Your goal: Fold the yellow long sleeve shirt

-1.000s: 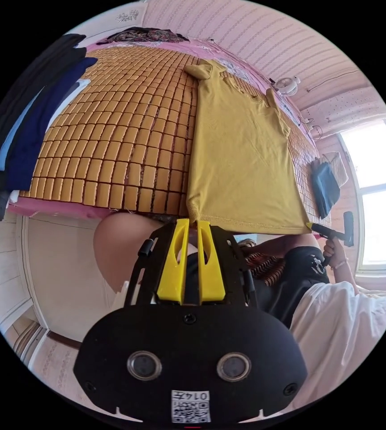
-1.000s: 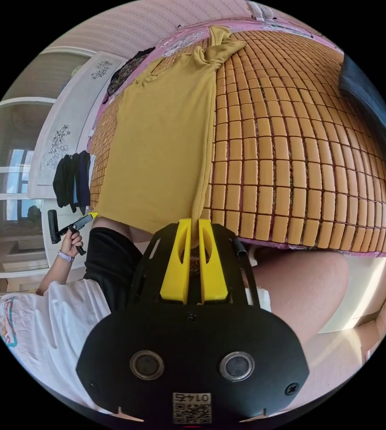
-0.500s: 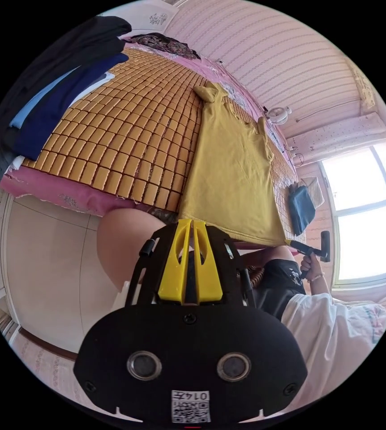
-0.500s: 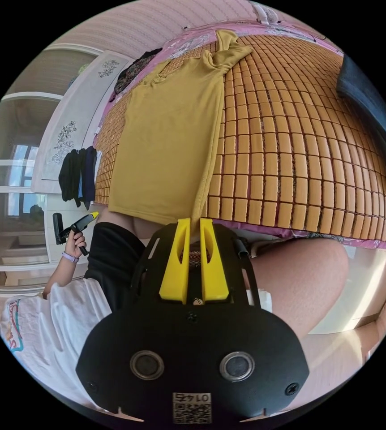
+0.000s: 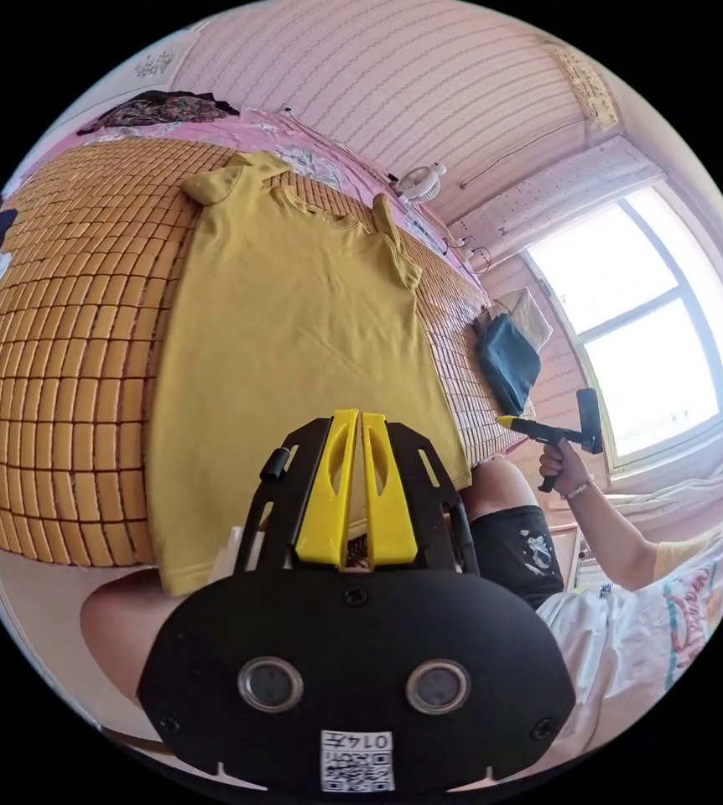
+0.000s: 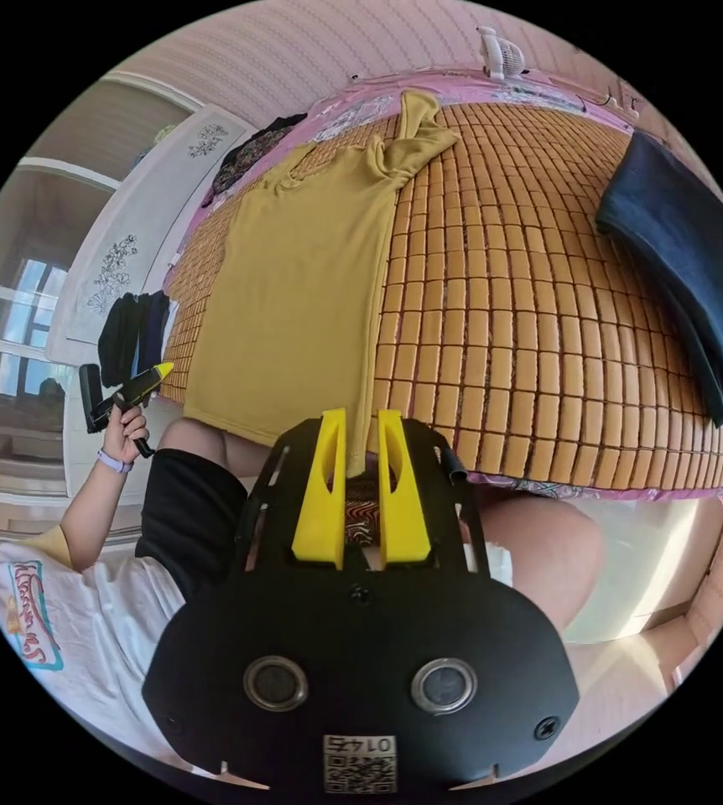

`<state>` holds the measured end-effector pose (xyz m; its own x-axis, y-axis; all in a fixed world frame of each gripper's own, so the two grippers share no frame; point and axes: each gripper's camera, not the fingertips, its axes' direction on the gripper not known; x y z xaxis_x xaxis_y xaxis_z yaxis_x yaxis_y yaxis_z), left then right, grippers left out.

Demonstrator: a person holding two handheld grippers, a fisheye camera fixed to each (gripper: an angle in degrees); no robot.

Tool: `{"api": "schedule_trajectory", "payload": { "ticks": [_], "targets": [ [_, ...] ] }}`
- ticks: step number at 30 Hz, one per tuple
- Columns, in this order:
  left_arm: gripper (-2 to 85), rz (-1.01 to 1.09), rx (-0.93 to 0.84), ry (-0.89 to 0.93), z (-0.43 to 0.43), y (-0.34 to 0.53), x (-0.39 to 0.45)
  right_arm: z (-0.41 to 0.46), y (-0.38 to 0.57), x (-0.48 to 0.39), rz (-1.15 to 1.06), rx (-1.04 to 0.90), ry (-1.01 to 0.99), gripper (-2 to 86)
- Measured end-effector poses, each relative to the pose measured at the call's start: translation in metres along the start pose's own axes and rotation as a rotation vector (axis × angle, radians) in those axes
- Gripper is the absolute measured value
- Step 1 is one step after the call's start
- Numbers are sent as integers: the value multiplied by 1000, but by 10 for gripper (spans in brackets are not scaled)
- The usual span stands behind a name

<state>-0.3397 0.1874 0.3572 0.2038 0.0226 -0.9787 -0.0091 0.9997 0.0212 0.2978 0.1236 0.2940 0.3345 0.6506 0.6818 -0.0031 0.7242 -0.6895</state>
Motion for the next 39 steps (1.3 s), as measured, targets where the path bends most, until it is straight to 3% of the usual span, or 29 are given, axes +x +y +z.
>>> {"api": "schedule_trajectory", "payload": {
  "ticks": [2, 6, 9, 11, 16, 19, 22, 27, 30, 33, 36, 39],
  "targets": [
    [2, 62, -31, -20, 30, -16, 10, -14, -24, 1, -9, 53, 31, 62],
    [27, 178, -76, -137, 69, -31, 25, -40, -96, -12, -45, 258, 363, 57],
    [32, 243, -120, -272, 102, -29, 24, -42, -163, -17, -83, 338, 428, 62],
    [22, 204, -166, -322, 127, -21, 7, -31, -213, -16, -115, 319, 423, 71],
    [2, 232, -59, -305, 136, 0, -1, 37, -359, -8, -163, 91, 440, 95],
    [-1, 263, -112, -388, 150, -5, 9, 73, -400, 17, -94, -67, 574, 88],
    [-3, 276, -135, -410, 160, -7, 9, 53, -399, 46, -1, -9, 313, 44],
    [-5, 190, -212, -275, 166, -25, -17, -15, -341, 48, -99, 49, 335, 6],
    [-8, 71, -247, -146, 168, -36, -39, -77, -276, 20, -109, 86, 159, 8],
    [-10, -30, -287, -91, 166, -52, -48, -104, -219, -5, -145, -13, -35, 23],
    [-10, 12, -293, -131, 164, -73, -30, -121, -188, 22, -20, -22, -8, 44],
    [-10, 66, -212, -117, 167, -106, -8, -115, -182, 60, 71, -48, 167, 58]
  ]
}}
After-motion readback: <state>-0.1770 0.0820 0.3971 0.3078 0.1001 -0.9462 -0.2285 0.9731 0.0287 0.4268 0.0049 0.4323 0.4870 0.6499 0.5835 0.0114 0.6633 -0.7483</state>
